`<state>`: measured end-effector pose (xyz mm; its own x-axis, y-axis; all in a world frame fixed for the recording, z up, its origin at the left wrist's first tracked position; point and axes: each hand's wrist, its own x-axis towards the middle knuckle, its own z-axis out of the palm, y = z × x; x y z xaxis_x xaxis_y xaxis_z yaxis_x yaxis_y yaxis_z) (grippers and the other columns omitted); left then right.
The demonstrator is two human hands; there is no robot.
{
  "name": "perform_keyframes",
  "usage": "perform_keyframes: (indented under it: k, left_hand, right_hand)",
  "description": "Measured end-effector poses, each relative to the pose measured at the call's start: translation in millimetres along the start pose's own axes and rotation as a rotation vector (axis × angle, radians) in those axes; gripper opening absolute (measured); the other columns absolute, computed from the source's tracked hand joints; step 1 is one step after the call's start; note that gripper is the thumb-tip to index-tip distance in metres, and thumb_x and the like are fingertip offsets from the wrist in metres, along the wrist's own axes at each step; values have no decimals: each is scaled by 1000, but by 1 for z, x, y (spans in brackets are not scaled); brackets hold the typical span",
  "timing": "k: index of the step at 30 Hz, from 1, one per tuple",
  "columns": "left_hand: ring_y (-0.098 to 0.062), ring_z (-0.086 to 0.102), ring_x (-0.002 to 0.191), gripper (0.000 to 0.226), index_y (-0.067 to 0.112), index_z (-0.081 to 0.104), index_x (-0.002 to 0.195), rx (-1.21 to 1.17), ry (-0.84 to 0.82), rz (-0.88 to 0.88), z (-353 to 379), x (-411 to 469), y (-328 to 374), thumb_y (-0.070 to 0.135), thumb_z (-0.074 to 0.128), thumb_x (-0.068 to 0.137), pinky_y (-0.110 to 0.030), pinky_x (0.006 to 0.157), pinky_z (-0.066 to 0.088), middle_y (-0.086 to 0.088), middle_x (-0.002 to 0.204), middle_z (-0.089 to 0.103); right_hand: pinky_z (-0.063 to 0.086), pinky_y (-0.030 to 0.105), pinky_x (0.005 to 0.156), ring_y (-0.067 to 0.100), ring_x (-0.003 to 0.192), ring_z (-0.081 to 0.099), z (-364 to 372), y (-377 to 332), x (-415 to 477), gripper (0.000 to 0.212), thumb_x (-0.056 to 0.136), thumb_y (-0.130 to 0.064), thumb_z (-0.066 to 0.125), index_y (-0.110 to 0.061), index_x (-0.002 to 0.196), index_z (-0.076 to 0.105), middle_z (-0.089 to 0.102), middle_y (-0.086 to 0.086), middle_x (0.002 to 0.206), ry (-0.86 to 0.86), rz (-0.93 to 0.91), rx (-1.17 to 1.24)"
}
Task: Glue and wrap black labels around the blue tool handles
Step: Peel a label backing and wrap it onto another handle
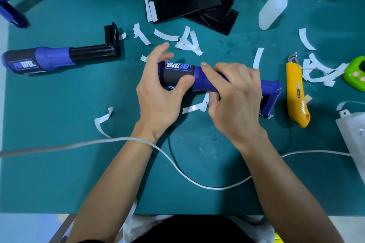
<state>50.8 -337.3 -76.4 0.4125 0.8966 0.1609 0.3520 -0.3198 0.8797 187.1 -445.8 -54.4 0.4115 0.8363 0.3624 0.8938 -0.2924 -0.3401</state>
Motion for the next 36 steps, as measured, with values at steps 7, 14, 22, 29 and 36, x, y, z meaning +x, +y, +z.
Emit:
perform_keyframes:
  k: [7,14,22,29,36]
  left_hand:
    - [-15,65,120,31,17,55,139,-2,87,75,2,-1,-6,16,49,108,-38,101,52,8,126,68]
    - [-15,68,107,35,20,61,132,-41,142,-25,6,5,1,21,64,97,-31,94,53,11,111,70]
    - [-13,65,113,52,29,55,140,6,83,-43,5,2,3,28,68,90,-22,96,49,17,119,67]
    - [-16,64,121,50,21,58,140,-76,-47,44,-5,4,-4,20,73,93,-23,101,48,10,129,67]
    - [-8,62,117,44,14,59,142,68,-6,88,1,0,-2,26,62,100,-28,99,49,6,126,65]
  right_hand:
    - [39,43,86,34,96,63,1,0,-1,53,79,5,61,-12,128,73,71,6,107,-9,0,8]
    - [39,42,85,34,98,64,1,-6,-1,54,79,5,66,-13,129,72,71,7,110,-30,-26,-32]
    - [37,41,87,34,98,63,2,-3,-3,53,79,3,64,-14,128,73,71,6,109,-10,-15,-34]
    - [36,39,87,32,99,63,0,6,-2,52,81,0,67,-16,129,73,71,4,110,-8,13,-16]
    - [39,41,88,33,98,63,1,4,-3,52,80,1,65,-16,129,73,71,4,109,-18,16,7]
